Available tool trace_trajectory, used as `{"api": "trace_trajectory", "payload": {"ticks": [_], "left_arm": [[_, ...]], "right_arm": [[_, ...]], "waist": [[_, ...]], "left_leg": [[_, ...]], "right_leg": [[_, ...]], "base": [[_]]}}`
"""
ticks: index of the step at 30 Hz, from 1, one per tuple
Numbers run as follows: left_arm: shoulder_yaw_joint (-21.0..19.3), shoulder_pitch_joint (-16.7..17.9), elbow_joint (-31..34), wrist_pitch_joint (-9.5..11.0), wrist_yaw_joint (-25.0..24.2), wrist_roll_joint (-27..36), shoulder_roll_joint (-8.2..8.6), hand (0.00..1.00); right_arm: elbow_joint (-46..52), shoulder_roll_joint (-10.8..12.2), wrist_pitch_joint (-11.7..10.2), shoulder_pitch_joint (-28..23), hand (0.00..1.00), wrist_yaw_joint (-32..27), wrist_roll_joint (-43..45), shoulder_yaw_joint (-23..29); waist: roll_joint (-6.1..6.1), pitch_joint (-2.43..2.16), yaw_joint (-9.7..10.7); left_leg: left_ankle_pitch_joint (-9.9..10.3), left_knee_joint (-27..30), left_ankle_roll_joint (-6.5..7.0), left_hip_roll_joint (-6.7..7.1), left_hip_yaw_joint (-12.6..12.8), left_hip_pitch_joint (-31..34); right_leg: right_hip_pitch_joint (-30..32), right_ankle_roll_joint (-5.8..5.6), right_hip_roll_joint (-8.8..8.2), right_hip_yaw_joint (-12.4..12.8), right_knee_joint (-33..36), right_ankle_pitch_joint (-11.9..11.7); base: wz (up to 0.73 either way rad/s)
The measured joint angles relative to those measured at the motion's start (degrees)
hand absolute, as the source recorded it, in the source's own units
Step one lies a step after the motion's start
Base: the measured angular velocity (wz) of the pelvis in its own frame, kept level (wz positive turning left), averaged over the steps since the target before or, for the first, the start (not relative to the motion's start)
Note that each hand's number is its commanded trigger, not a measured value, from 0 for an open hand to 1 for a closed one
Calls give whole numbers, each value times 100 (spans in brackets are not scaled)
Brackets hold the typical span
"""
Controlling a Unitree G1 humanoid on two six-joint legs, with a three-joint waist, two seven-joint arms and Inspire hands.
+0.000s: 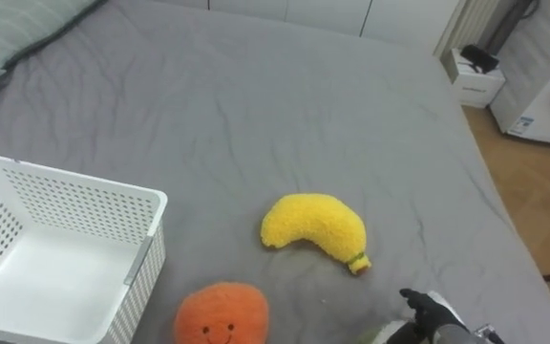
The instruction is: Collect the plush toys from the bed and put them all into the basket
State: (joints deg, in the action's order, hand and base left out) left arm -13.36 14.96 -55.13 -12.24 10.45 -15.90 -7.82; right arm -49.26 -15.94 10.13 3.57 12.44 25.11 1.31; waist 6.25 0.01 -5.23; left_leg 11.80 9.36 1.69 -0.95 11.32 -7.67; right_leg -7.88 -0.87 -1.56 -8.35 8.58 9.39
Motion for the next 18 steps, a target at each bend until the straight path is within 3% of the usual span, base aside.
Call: {"api": "trace_trajectory", "payload": {"ticks": [13,14,15,16,17,18], "left_arm": [[-165,-174,-13,6,-13,5,-7,0],[-171,-176,-12,7,-14,4,-5,0],[-208,-175,-12,6,-20,3,5,0],[-235,-174,-12,3,-30,3,8,0],[-238,-176,-12,3,-35,3,8,0],[-240,-181,-12,3,-54,3,8,0]], "right_arm": [[137,-99,179,86,0,767,838,57],[175,-103,203,84,5,818,893,57],[271,-105,256,76,40,926,1016,57],[329,-106,257,75,58,1031,1139,58],[332,-107,261,75,92,1059,1148,58],[332,-106,298,70,100,1117,1148,57]], "waist": [[9,-7,33],[10,-8,25],[10,-8,25],[9,-8,29],[9,-9,19],[9,-9,14]], "left_leg": [[0,-8,0,0,3,16],[0,-8,0,0,3,15],[0,-8,0,0,4,11],[0,-6,0,0,4,6],[0,-5,0,0,3,-1],[0,-5,0,0,4,-16]], "right_leg": [[6,2,6,14,12,-2],[-3,2,6,15,14,-2],[-1,3,7,20,19,-2],[-3,5,8,22,20,-3],[-4,6,8,22,20,-4],[3,6,7,22,18,-4]], "base": [[0],[0],[0],[0],[0],[0]]}}
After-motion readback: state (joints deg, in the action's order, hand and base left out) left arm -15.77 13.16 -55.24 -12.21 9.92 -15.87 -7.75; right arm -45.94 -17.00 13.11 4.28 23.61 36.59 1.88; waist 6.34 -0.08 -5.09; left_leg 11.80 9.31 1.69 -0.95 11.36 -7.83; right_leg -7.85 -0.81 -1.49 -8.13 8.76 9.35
